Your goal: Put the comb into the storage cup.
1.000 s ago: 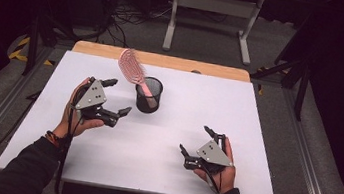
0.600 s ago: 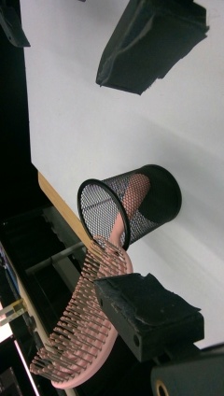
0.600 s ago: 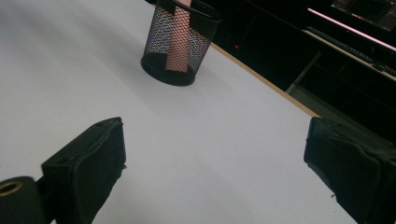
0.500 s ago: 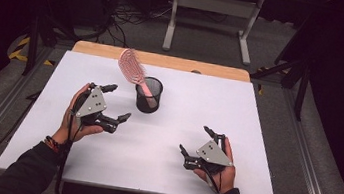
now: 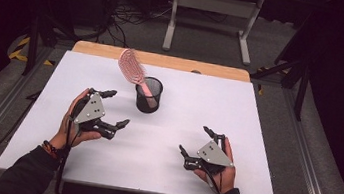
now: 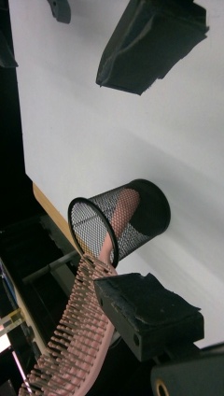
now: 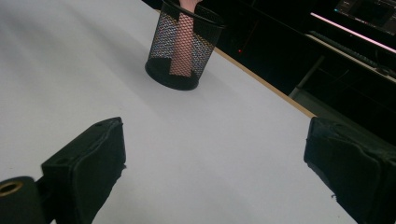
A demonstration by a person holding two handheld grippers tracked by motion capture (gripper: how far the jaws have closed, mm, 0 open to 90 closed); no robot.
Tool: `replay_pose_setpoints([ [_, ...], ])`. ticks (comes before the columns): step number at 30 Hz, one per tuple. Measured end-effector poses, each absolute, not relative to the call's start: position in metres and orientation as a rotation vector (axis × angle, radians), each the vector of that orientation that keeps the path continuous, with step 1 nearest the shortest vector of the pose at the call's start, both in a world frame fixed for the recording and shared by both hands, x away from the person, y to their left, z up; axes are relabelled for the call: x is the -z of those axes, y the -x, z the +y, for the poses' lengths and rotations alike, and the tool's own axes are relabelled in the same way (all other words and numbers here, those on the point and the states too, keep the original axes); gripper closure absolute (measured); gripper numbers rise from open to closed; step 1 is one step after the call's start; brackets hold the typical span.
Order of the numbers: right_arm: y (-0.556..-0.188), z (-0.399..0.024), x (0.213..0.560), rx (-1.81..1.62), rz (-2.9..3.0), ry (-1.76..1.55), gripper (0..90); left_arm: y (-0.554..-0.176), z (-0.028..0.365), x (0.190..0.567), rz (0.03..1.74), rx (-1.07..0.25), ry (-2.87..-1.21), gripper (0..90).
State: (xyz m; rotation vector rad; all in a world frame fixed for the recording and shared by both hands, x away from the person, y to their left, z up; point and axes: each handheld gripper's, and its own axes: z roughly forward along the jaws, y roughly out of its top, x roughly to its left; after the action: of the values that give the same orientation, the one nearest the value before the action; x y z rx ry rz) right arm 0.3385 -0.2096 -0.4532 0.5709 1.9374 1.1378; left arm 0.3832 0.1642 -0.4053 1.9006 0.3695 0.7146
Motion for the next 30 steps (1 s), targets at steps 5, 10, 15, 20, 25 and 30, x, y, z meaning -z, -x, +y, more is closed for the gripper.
replay_pose_setpoints([
  [5,-0.339,-0.209,0.454,-1.138,1.949,-0.567,6.1,-0.381,0.164,0.410,0.366,-0.703,-1.917,6.4],
  [10,-0.338,-0.207,0.454,-1.127,1.954,-0.552,6.0,-0.380,0.164,0.415,0.358,-0.702,-1.935,6.6],
  [15,-0.338,-0.207,0.454,-1.128,1.955,-0.550,6.0,-0.377,0.166,0.422,0.355,-0.716,-1.955,7.4],
  [20,-0.338,-0.207,0.454,-1.126,1.958,-0.549,6.0,-0.374,0.168,0.427,0.357,-0.722,-1.959,7.4],
  [25,-0.338,-0.206,0.454,-1.124,1.962,-0.547,6.0,-0.372,0.172,0.432,0.343,-0.729,-1.969,7.1],
  [30,-0.338,-0.207,0.454,-1.126,1.962,-0.545,5.9,-0.369,0.177,0.436,0.346,-0.742,-1.965,7.0],
])
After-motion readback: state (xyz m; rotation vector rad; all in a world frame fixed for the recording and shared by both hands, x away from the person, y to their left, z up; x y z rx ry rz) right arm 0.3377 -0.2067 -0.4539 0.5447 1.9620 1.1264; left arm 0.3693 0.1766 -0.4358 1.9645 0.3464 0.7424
